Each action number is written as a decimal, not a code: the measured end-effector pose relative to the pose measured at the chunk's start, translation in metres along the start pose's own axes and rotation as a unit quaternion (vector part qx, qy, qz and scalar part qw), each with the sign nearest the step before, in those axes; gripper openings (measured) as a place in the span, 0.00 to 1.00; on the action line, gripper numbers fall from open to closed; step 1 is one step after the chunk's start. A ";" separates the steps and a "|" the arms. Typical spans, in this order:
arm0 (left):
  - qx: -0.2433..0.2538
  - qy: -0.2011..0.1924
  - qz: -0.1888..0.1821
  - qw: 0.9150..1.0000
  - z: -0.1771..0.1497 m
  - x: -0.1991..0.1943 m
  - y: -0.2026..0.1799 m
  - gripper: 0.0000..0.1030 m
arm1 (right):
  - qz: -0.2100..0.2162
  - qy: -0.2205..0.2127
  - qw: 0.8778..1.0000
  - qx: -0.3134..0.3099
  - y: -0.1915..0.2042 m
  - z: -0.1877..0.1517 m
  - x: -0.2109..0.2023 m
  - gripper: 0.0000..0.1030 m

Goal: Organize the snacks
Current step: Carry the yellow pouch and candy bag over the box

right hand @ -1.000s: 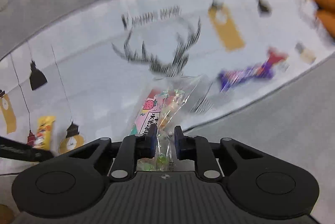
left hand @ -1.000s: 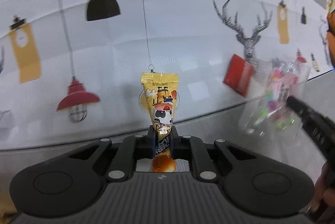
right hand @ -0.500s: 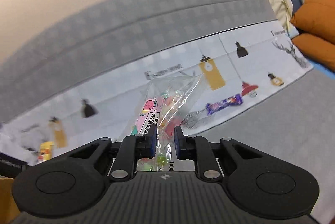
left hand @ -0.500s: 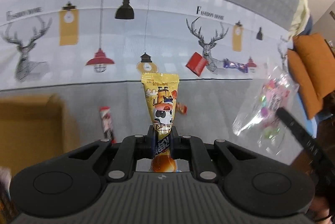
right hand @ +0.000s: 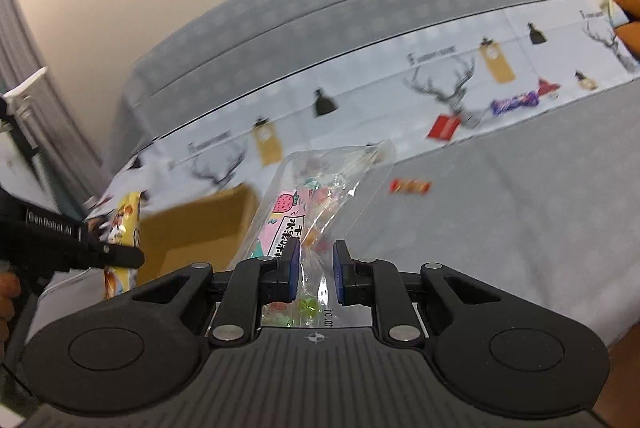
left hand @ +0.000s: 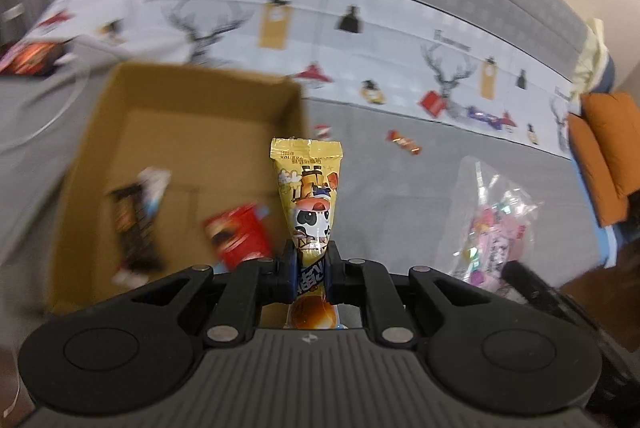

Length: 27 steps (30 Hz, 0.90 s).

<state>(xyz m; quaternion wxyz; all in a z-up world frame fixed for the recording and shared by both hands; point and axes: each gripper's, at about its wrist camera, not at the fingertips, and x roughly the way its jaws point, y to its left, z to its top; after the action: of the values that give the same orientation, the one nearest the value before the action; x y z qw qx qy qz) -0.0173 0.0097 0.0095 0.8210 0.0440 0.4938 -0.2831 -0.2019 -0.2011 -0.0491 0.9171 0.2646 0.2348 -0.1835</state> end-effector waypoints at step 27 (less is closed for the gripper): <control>-0.019 -0.041 0.080 0.996 -0.131 -0.075 0.070 0.13 | 0.087 0.040 0.979 -0.182 0.138 -0.085 -0.076 0.18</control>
<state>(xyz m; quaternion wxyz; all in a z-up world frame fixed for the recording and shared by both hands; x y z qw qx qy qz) -0.1107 0.1463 -0.0087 0.8611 0.0560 0.4600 -0.2090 -0.2293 -0.0268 -0.0175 0.9524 0.1196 0.2764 -0.0463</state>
